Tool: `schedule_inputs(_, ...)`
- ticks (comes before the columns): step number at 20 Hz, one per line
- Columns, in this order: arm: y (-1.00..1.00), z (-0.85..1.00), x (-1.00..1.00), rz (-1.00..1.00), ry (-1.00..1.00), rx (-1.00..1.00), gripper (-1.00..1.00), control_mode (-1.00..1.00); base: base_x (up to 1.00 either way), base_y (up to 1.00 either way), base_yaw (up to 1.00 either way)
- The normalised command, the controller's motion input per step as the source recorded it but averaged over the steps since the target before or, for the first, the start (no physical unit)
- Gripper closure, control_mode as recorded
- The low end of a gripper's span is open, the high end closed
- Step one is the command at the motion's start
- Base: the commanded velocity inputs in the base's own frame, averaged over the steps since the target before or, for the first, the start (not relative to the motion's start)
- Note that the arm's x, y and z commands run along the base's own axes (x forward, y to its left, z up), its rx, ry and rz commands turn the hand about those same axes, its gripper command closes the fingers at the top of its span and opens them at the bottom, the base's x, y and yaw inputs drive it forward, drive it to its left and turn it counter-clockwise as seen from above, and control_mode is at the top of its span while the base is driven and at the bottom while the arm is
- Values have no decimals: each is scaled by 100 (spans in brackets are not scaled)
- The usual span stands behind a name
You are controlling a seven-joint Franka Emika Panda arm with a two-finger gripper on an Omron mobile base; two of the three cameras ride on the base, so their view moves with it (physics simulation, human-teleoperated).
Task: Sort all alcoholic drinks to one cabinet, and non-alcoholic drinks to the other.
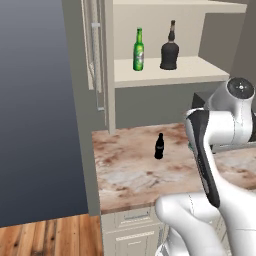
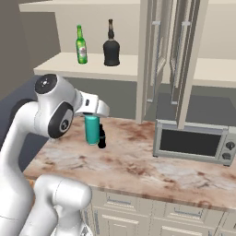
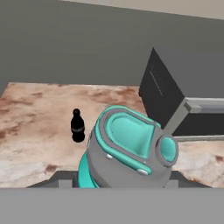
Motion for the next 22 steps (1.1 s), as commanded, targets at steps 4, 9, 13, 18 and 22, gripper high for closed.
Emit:
schedule_inputs(4, 29, 31, 0, 0, 0, 0, 100, -100, 0, 0, 0)
schedule_inputs(9, 22, 14, -5, 0, 0, 0, 100, -100, 0, 0, 0)
schedule_inputs(13, 13, 0, -3, 0, 0, 0, 100, -100, 0, 0, 0)
schedule_inputs(18, 5, 0, 0, 1, 3, 0, 100, -100, 0, 0, 0)
schedule_inputs(22, 2, -2, 0, 3, 5, 1, 100, -100, 0, 0, 0)
